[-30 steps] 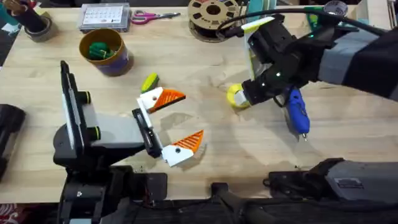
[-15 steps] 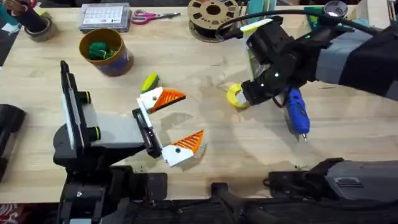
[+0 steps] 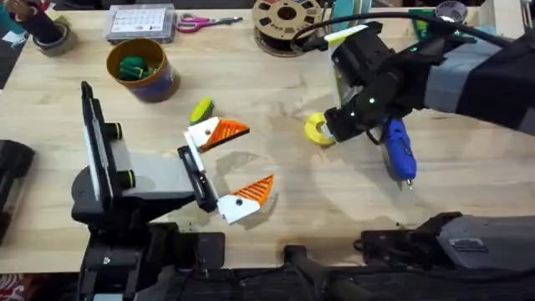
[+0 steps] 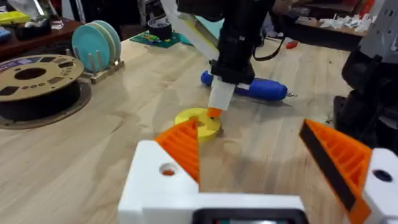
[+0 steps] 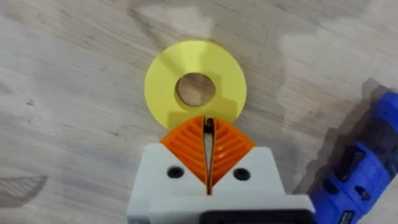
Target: Pick up the gripper from the table and insert it into the empty holder that is missing its gripper. Then pick up a screw, insert it into the mounting hole, and use the screwdriver to tighten it. Finally, clean up the table by picking up the vegetable and placing it into the bucket.
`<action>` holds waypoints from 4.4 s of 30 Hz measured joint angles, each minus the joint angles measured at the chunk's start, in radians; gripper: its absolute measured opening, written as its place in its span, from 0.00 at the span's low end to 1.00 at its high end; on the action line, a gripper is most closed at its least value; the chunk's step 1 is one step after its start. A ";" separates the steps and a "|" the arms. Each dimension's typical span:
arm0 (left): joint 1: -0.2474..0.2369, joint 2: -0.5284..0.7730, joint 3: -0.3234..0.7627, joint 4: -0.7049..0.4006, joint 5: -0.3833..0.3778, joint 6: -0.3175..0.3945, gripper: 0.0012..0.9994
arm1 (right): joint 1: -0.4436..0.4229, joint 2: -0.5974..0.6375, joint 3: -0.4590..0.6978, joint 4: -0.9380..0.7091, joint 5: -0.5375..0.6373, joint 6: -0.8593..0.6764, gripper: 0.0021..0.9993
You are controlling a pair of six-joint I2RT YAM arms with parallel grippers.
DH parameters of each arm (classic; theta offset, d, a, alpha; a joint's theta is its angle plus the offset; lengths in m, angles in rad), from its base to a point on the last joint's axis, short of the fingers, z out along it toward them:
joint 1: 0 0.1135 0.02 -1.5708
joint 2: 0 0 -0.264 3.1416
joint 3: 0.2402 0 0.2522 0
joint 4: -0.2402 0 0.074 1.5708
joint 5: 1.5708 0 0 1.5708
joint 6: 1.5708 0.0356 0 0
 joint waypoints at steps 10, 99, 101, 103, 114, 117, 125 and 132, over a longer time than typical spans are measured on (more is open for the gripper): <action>0.000 0.000 0.000 0.000 0.000 0.000 0.99 | 0.000 -0.001 0.062 -0.036 0.000 0.000 0.00; 0.000 0.000 0.000 0.000 0.000 0.000 0.99 | 0.420 0.232 1.068 -0.541 -0.253 -0.842 0.00; 0.000 0.000 0.000 0.000 0.000 0.000 0.99 | 0.425 0.233 1.068 -0.541 -0.253 -0.842 0.00; 0.000 0.000 0.000 0.000 0.000 0.000 0.99 | 0.428 0.236 1.068 -0.538 -0.253 -0.842 0.00; 0.000 0.000 0.000 0.000 0.000 0.000 0.99 | 0.454 0.265 1.068 -0.527 -0.256 -0.842 0.00; 0.000 0.000 0.000 0.000 0.000 0.000 0.99 | 0.466 0.266 1.068 -0.527 -0.256 -0.842 0.00; 0.000 0.000 0.000 0.000 0.000 0.000 0.99 | 0.494 0.266 1.068 -0.527 -0.256 -0.842 0.00; 0.000 0.000 0.000 0.000 0.000 0.000 0.99 | 0.511 0.268 1.068 -0.527 -0.256 -0.842 0.00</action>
